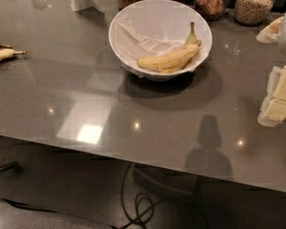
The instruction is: Pick banana from white bowl
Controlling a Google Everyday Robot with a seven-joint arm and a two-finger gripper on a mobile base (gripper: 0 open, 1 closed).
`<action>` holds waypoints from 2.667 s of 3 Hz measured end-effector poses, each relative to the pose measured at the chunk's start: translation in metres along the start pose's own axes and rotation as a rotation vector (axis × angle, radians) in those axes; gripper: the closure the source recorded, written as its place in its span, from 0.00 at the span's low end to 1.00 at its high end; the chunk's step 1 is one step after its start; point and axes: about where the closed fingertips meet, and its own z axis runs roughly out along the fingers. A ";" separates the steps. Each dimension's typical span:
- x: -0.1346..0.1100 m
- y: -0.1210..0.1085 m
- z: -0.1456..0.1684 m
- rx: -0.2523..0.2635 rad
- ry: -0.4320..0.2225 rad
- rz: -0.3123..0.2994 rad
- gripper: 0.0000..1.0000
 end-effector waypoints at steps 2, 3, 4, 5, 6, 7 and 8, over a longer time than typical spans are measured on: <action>-0.028 -0.014 0.007 0.026 -0.070 -0.051 0.00; -0.057 -0.034 0.019 0.037 -0.175 -0.090 0.00; -0.083 -0.052 0.036 0.014 -0.276 -0.109 0.00; -0.110 -0.076 0.048 -0.012 -0.379 -0.110 0.00; -0.111 -0.076 0.048 -0.011 -0.380 -0.110 0.00; -0.118 -0.088 0.052 0.012 -0.415 -0.126 0.00; -0.142 -0.116 0.064 0.041 -0.468 -0.188 0.00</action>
Offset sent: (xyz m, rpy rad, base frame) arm 0.0529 0.0579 0.0023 0.1107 -0.1090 0.1526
